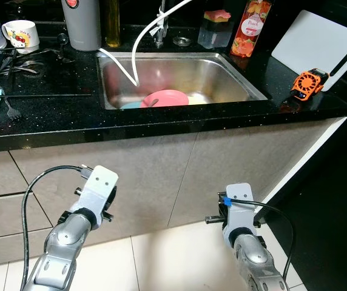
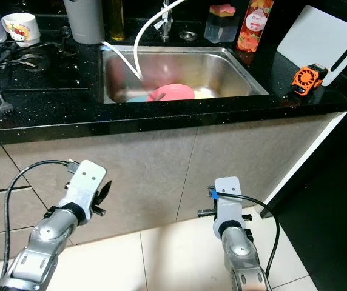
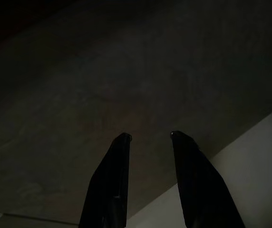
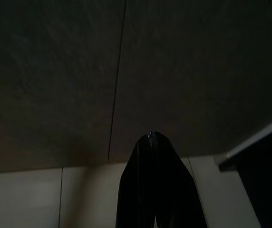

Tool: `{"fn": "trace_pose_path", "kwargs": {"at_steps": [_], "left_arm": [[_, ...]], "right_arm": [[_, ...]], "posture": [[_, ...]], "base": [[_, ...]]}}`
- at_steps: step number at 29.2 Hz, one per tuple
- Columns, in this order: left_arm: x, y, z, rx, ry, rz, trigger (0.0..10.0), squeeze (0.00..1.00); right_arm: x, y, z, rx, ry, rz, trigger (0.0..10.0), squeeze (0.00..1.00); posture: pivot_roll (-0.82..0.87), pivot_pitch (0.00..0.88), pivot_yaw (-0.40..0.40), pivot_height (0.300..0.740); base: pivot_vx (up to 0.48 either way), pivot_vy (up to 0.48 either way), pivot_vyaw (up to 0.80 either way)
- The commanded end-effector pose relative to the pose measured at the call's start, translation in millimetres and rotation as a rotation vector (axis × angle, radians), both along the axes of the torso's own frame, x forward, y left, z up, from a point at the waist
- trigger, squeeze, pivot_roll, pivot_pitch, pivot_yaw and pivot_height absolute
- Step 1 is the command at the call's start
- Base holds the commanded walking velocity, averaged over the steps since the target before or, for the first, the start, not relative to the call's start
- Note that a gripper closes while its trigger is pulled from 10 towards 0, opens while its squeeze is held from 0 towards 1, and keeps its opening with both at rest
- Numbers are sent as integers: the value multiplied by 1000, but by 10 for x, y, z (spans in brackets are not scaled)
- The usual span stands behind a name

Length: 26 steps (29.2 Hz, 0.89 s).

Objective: Kitchen organization

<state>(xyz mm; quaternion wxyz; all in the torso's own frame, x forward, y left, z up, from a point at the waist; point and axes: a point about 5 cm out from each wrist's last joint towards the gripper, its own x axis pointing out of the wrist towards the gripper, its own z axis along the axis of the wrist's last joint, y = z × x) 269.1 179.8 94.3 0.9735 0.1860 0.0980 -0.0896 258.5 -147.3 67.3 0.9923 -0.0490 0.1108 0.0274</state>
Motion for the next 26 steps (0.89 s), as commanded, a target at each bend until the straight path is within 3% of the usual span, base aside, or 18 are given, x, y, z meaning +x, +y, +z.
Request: {"fn": "trace_pose_path", "kwargs": {"at_steps": [1,3,7,17,22,26], "left_arm": [[-23,11,-7,35,-9,1,10000,0],[-28,57,-11,88,-42,11,10000,0],[-29,118,-46,68,-51,43,10000,0],[-31,-30,-63,-25,-34,-78,10000,0],[-46,-52,-62,-20,-45,-106,10000,0],[-49,-63,-57,-31,-46,-114,10000,0]], "right_arm": [[-10,-14,14,-2,-13,4,10000,0],[-7,7,12,-21,-21,26,10000,0],[-14,2,51,-17,-52,37,10000,0],[5,20,98,-38,-83,48,10000,0],[48,106,243,11,-128,64,10000,0],[55,147,227,2,-121,90,10000,0]], "posture": [[149,21,-79,740],[141,21,-78,740],[133,27,-84,740],[126,42,-84,740],[133,51,-86,740],[132,52,-90,740]], "base": [[0,0,0],[0,0,0],[0,0,0],[0,0,0],[0,0,0],[0,0,0]]}}
